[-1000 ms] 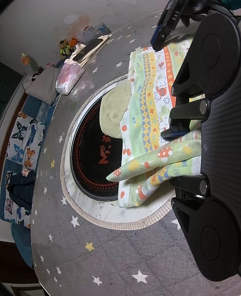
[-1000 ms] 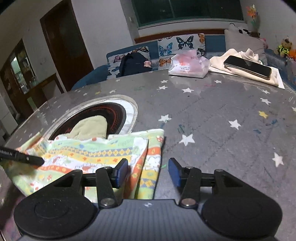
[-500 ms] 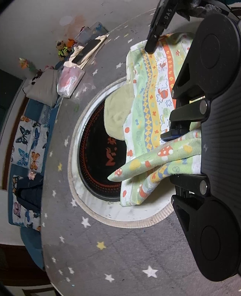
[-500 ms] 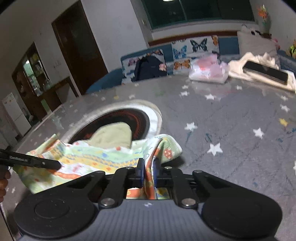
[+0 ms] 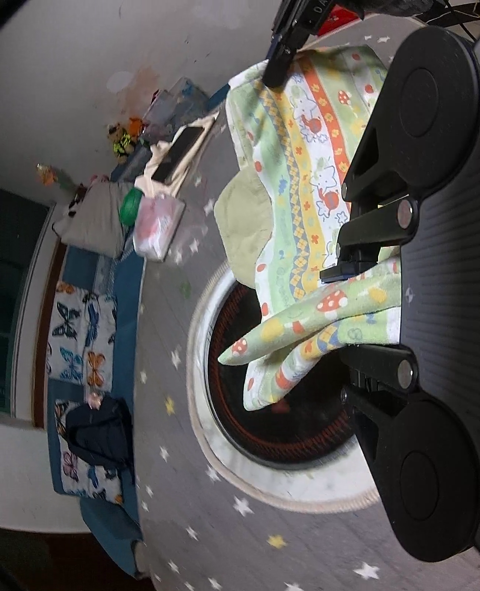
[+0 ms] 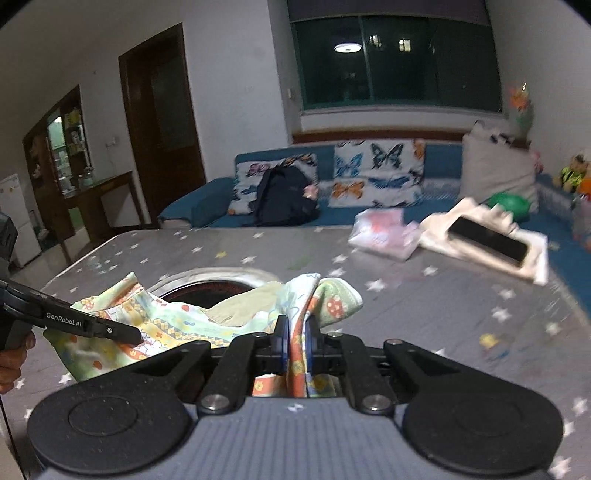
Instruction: Fold clothes
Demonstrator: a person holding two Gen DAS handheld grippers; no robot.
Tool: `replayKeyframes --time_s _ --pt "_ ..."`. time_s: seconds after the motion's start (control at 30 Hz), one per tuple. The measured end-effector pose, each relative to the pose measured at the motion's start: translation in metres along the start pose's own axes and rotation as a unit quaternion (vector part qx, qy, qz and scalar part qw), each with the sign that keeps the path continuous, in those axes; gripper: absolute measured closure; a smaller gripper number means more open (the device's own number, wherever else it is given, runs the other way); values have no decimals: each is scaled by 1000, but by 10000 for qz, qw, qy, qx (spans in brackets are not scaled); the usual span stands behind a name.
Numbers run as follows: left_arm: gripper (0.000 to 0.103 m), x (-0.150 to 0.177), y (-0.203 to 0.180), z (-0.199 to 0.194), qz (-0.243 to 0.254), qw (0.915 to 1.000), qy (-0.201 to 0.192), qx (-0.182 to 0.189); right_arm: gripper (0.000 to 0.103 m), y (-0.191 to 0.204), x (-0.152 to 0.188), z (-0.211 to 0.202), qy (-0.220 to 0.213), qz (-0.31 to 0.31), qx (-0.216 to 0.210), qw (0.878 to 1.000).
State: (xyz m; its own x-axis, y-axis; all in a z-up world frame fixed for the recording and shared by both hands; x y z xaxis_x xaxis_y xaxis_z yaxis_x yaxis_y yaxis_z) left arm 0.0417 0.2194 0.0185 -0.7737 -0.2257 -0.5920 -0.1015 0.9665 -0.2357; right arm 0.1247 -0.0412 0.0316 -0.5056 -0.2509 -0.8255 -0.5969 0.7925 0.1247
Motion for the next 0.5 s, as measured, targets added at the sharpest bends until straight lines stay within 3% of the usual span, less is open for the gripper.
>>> replayKeyframes --time_s 0.5 --pt "88 -51 -91 39 552 9983 77 192 96 -60 -35 -34 -285 -194 913 9952"
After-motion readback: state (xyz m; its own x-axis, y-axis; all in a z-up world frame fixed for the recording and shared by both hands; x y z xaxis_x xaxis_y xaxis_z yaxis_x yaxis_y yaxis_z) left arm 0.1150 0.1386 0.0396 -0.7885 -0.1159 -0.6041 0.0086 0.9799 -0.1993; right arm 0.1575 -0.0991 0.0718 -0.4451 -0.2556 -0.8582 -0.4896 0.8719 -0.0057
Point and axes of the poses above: each gripper's, at about its wrist camera, not at the fingertips, and z roughly the way its jaws point, y to its left, x to its underside, the point moved 2 cm from there along z, roughly the way its jaws point, and after that the axes turned 4 degrees about y, right-handed, at the moved point
